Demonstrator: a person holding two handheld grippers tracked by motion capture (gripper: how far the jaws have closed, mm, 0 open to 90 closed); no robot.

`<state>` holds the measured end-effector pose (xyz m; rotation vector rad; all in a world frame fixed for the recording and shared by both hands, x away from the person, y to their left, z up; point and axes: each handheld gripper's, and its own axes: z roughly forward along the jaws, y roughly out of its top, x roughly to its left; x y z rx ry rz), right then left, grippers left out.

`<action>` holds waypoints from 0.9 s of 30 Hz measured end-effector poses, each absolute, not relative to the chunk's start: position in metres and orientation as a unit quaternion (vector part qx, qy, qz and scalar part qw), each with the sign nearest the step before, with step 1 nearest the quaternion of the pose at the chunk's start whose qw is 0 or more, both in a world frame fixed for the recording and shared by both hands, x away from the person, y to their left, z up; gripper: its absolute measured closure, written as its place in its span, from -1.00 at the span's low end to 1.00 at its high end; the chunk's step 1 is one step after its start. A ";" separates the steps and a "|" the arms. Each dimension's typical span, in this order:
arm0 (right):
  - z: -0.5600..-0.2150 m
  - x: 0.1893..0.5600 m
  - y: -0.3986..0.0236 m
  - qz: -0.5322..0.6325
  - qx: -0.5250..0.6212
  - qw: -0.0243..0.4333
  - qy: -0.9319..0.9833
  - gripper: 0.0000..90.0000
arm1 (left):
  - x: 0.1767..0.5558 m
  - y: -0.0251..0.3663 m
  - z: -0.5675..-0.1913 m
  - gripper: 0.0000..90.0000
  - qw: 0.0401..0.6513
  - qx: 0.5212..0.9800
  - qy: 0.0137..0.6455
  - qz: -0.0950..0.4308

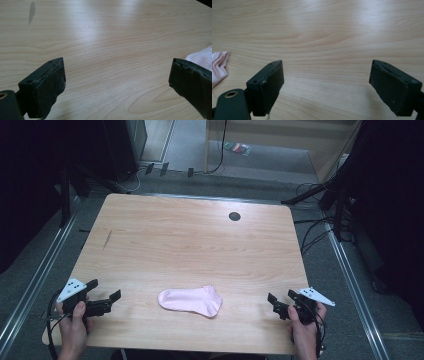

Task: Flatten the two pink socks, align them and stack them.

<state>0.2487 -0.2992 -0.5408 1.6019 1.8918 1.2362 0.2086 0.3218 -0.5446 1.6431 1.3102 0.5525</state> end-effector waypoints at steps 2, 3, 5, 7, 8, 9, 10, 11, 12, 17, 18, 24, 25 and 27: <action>-0.542 0.247 -0.305 0.435 0.573 0.185 0.670 -0.72 | 0.206 0.326 -0.544 -0.97 0.461 0.670 0.535 0.229; -0.543 0.246 -0.307 0.434 0.574 0.186 0.669 -0.72 | 0.206 0.328 -0.545 -0.97 0.458 0.672 0.533 0.232; -0.543 0.244 -0.312 0.431 0.577 0.186 0.668 -0.72 | 0.204 0.333 -0.545 -0.97 0.450 0.674 0.536 0.237; -0.545 0.242 -0.320 0.429 0.583 0.187 0.664 -0.72 | 0.202 0.341 -0.546 -0.97 0.451 0.668 0.542 0.236; -0.545 0.241 -0.323 0.429 0.585 0.187 0.663 -0.72 | 0.202 0.343 -0.546 -0.97 0.451 0.665 0.546 0.237; -0.545 0.240 -0.325 0.428 0.588 0.187 0.660 -0.72 | 0.202 0.346 -0.546 -0.97 0.451 0.663 0.548 0.239; -0.545 0.239 -0.327 0.428 0.588 0.188 0.660 -0.72 | 0.202 0.346 -0.546 -0.97 0.451 0.663 0.548 0.239; -0.545 0.238 -0.329 0.428 0.588 0.189 0.660 -0.72 | 0.200 0.350 -0.546 -0.97 0.448 0.662 0.551 0.241; -0.545 0.238 -0.329 0.428 0.588 0.189 0.660 -0.72 | 0.200 0.350 -0.546 -0.97 0.448 0.662 0.551 0.241; -0.546 0.230 -0.341 0.426 0.592 0.189 0.657 -0.72 | 0.193 0.361 -0.547 -0.97 0.443 0.659 0.557 0.246; -0.546 0.229 -0.342 0.426 0.593 0.188 0.656 -0.72 | 0.193 0.361 -0.547 -0.97 0.443 0.659 0.557 0.246; -0.546 0.222 -0.349 0.427 0.596 0.188 0.653 -0.71 | 0.186 0.371 -0.548 -0.97 0.438 0.655 0.561 0.254; -0.547 0.219 -0.351 0.428 0.596 0.188 0.652 -0.71 | 0.186 0.376 -0.548 -0.97 0.430 0.655 0.563 0.261; -0.547 0.218 -0.352 0.429 0.597 0.186 0.652 -0.71 | 0.185 0.379 -0.548 -0.97 0.433 0.652 0.566 0.261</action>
